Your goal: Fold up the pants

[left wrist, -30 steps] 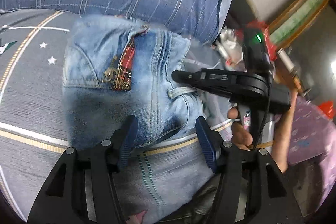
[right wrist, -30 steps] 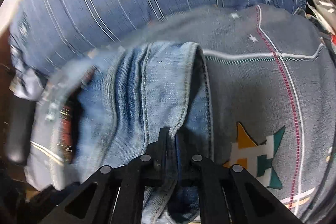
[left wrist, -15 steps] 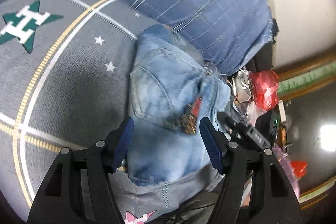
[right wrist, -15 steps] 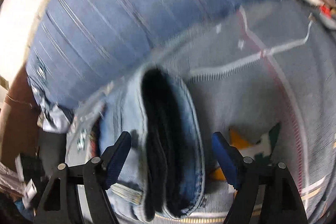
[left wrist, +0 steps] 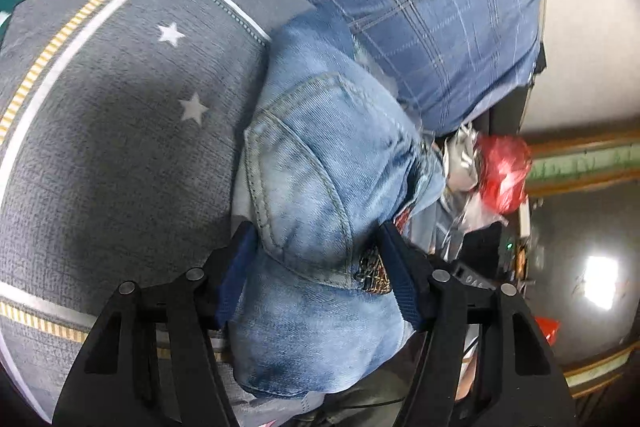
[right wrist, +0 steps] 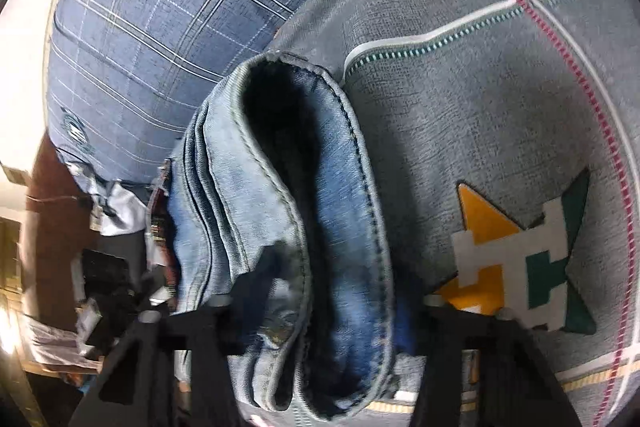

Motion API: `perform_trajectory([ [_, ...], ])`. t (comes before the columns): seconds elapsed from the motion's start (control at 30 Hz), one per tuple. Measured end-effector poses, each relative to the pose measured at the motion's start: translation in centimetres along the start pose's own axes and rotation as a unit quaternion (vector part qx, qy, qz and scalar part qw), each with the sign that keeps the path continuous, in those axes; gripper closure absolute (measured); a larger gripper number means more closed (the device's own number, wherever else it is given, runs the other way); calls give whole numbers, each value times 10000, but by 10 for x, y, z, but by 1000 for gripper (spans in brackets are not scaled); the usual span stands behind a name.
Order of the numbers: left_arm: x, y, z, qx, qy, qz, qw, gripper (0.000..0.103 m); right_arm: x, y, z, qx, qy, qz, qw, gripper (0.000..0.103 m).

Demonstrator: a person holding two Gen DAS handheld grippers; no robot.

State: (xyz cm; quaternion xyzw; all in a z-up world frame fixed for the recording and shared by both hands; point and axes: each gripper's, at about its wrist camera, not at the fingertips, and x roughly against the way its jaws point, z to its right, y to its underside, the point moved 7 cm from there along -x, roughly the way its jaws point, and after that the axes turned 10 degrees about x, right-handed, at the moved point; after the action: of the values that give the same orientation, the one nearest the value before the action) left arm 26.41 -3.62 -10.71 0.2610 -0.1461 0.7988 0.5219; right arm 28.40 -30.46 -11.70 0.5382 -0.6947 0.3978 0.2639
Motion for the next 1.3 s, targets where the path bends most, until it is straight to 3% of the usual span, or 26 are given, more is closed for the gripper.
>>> perform_trajectory([
  [0.17, -4, 0, -1, 32, -62, 122, 9999, 42, -3, 0, -1, 47, 111, -48, 9999, 61],
  [0.2, -3, 1, 2, -44, -136, 178, 9997, 54, -4, -1, -8, 155, 173, -10, 9997, 66],
  [0.33, 5, 8, 13, -290, -173, 334, 9989, 79, -6, 0, -27, 608, 394, 50, 9974, 76],
  [0.43, 19, 11, 15, -323, -90, 458, 9984, 83, -5, -1, -30, 686, 364, 116, 9969, 82],
  [0.6, 53, 12, 17, -333, -18, 737, 9967, 84, 6, 1, -71, 1382, 137, 503, 9890, 84],
  [0.8, 97, 9, 11, -303, 18, 1172, 9926, 84, 3, 7, -112, 1886, -117, 664, 9797, 84],
  [1.17, 170, -29, 8, -337, -23, 1924, 9807, 84, -8, -19, -194, 2169, -726, 783, 9703, 84],
  [1.3, 178, -48, 3, -475, -330, 2086, 9763, 84, -26, -32, -212, 2223, -926, 734, 9678, 84],
])
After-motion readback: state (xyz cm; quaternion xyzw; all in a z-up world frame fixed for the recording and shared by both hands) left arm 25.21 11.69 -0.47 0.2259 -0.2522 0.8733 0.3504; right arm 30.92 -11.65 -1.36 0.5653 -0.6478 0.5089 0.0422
